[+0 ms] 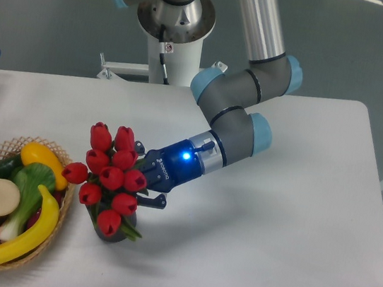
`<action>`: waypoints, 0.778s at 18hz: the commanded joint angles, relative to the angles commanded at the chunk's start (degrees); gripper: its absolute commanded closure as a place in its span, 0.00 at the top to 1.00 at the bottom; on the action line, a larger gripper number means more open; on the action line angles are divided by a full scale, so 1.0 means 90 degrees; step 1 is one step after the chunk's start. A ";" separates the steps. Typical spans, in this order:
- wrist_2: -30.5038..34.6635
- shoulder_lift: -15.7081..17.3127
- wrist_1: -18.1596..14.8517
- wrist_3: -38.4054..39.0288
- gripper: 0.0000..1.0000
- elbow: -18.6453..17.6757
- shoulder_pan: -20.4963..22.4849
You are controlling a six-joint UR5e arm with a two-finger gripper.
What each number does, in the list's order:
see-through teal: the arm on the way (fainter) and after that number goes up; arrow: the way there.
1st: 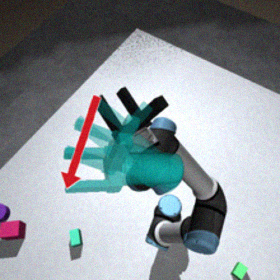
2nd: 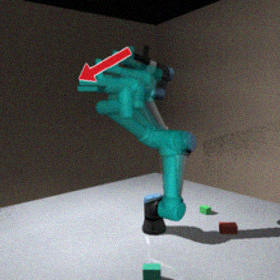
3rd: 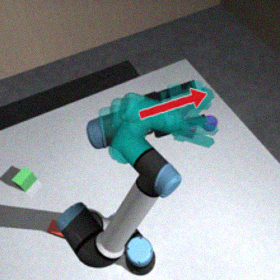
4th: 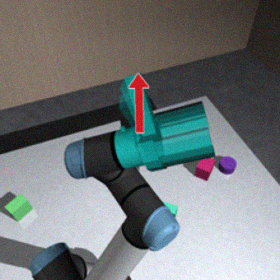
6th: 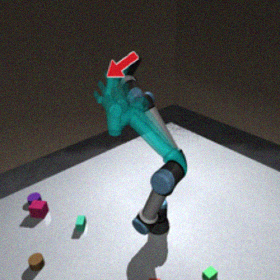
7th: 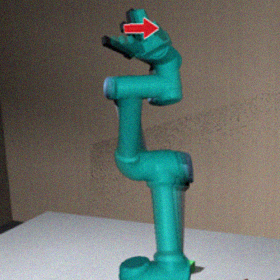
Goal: Insert the flowers into the vase
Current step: 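Push the tulips further down into the vase and open the gripper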
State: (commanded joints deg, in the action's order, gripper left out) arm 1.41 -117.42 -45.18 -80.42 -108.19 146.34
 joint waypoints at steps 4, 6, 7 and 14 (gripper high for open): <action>0.0000 -0.0010 0.0000 0.0000 0.26 -0.0010 0.0000; 0.0000 -0.0020 0.0000 0.0000 0.27 0.0000 0.0000; 0.0000 -0.0010 0.0000 0.0000 0.28 0.0000 0.0000; 0.0000 -0.0029 0.0010 -0.0146 0.45 -0.0039 0.0010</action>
State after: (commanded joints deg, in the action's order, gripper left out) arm 1.41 -117.69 -45.09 -81.74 -108.54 146.43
